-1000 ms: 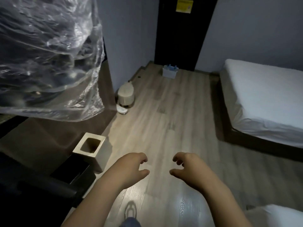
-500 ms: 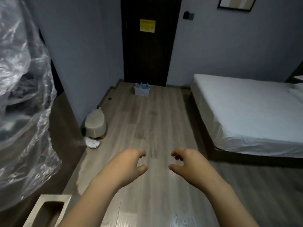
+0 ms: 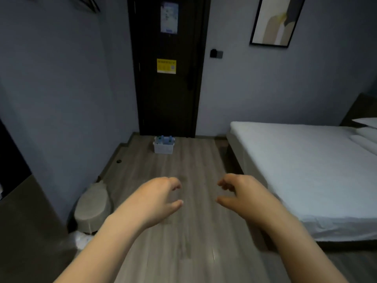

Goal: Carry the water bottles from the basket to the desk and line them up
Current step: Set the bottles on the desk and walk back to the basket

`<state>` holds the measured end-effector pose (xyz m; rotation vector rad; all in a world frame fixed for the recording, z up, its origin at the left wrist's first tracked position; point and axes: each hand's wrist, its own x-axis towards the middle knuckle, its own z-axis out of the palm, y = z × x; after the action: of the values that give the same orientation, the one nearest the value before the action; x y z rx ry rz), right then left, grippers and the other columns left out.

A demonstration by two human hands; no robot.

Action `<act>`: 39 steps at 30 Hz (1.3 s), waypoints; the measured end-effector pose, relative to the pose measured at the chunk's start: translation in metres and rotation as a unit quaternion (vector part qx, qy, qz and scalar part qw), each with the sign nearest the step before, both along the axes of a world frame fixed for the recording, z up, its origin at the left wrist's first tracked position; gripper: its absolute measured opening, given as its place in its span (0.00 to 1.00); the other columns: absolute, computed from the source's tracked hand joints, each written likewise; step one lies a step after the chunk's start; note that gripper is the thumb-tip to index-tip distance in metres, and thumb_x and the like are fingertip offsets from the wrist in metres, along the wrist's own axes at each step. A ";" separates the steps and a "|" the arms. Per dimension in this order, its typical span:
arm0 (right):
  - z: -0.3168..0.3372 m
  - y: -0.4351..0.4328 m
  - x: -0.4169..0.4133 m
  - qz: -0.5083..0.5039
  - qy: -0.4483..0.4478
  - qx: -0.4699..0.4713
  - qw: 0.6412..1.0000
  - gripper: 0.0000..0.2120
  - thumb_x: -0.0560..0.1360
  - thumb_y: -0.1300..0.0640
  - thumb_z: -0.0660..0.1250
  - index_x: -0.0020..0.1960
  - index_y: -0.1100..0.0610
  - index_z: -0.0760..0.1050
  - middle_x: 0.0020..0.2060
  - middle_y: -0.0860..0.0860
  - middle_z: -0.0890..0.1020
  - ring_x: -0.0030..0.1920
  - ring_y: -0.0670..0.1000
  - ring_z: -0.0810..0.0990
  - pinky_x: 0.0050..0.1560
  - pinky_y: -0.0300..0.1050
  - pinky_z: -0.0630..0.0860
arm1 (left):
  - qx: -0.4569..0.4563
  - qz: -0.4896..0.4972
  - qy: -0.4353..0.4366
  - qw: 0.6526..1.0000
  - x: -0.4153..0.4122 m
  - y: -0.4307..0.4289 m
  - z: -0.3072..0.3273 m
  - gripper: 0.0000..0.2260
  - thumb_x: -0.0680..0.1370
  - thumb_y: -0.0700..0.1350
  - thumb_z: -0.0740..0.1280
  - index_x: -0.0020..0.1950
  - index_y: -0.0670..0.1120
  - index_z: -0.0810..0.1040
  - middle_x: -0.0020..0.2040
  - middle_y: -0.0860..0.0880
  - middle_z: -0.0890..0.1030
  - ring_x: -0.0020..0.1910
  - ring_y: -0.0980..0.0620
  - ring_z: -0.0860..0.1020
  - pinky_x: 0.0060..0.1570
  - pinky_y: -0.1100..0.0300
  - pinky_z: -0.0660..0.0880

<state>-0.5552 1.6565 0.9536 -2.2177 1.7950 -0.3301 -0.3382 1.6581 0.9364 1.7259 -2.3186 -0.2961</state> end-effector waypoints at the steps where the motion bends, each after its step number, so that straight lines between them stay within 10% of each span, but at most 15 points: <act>1: 0.008 -0.024 -0.004 0.000 0.003 -0.013 1.000 0.22 0.73 0.46 0.68 0.65 0.49 0.72 0.58 0.45 0.78 0.56 0.44 0.77 0.52 0.36 0.74 | -0.008 0.003 -0.002 1.000 0.000 -0.023 0.007 0.18 0.76 0.56 0.64 0.64 0.53 0.72 0.61 0.54 0.77 0.60 0.55 0.75 0.57 0.61 0.71; 39: 0.088 -0.755 0.151 0.072 0.013 -0.111 0.991 0.20 0.74 0.46 0.68 0.65 0.47 0.71 0.58 0.44 0.78 0.55 0.42 0.76 0.52 0.34 0.73 | -0.088 0.037 0.039 0.995 0.154 -0.726 0.096 0.21 0.77 0.55 0.65 0.70 0.56 0.66 0.67 0.58 0.71 0.65 0.60 0.70 0.60 0.65 0.68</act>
<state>-0.4045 0.9017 1.0419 -2.4971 1.6700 -0.4948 -0.1844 0.9318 1.0320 1.6802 -2.1499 -0.1374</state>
